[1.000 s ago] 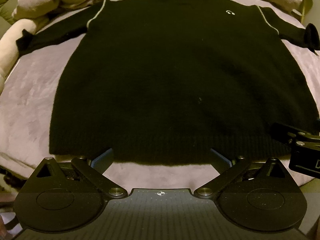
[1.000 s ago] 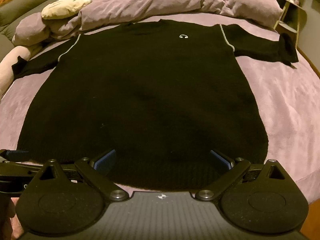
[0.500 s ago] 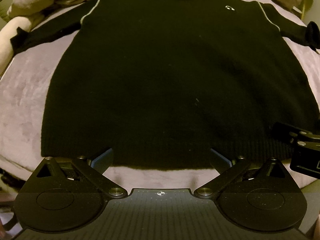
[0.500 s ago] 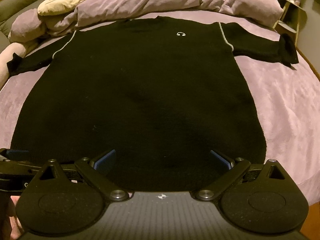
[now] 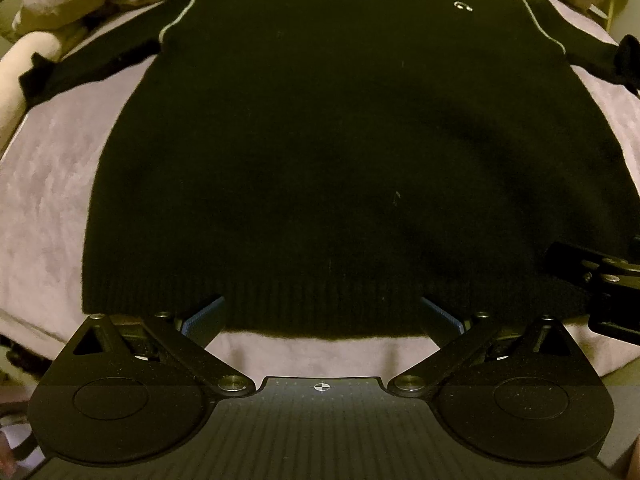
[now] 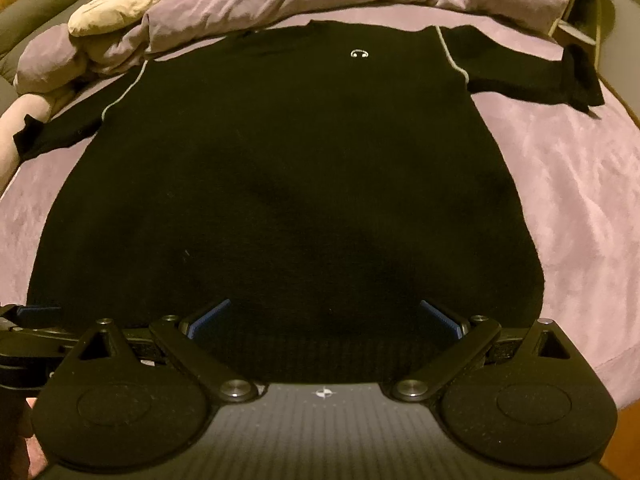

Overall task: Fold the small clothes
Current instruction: 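Move both tools toward the black sweater's hem, fingers open, then grasp the black sweater's sleeve cuff with the right tool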

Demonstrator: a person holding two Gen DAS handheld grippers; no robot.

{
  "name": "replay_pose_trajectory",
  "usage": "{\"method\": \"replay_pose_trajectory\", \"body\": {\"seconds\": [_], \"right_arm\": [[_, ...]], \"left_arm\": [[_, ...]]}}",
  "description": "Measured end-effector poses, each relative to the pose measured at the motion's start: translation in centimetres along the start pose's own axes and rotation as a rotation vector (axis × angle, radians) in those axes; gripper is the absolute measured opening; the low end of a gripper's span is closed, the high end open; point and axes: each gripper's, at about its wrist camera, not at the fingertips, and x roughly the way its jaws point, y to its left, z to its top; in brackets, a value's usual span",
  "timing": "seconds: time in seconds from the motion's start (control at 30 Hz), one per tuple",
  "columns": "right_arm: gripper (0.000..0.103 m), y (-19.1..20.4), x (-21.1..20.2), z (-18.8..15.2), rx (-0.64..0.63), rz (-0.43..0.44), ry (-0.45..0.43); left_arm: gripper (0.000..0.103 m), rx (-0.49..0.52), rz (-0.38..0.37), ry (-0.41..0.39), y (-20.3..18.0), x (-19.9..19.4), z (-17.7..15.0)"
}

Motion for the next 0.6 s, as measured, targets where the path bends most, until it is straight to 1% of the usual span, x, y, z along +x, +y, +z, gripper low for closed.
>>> {"method": "replay_pose_trajectory", "body": {"seconds": [0.37,0.6], "right_arm": [[0.099,-0.8,1.5,-0.3,0.019,0.006,0.050],[0.099,-2.4,3.0,0.2,0.048,0.018,0.071]], "left_arm": [[0.103,0.006,0.002,0.044,-0.7,1.3,0.3],[0.103,0.001,0.009,0.065,-1.1,2.4,1.1]]}}
